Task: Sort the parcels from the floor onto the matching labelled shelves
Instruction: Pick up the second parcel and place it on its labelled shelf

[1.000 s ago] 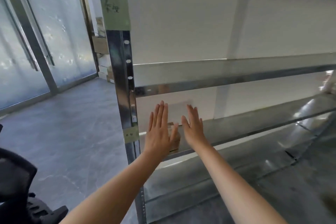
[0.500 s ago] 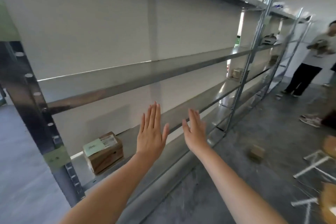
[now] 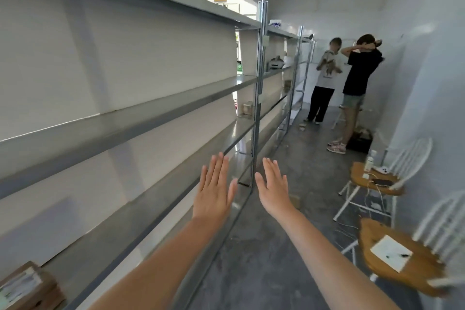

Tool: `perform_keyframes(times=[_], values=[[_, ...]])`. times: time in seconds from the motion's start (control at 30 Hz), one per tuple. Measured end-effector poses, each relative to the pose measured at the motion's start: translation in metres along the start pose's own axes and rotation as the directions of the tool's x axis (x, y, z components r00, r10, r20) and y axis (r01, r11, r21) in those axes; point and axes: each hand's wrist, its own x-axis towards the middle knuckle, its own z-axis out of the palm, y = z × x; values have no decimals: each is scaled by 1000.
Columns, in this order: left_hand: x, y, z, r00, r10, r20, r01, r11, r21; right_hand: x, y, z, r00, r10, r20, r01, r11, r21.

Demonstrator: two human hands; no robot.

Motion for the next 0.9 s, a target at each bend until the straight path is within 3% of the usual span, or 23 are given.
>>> perform_keyframes(times=[0.53, 0.9], values=[[97, 97, 98, 993, 105, 61, -100, 992, -73, 58, 131, -56, 988, 150, -43, -152, 988, -42], [130, 102, 140, 986, 155, 62, -148, 984, -99, 81, 164, -59, 974, 207, -87, -215, 973, -84]])
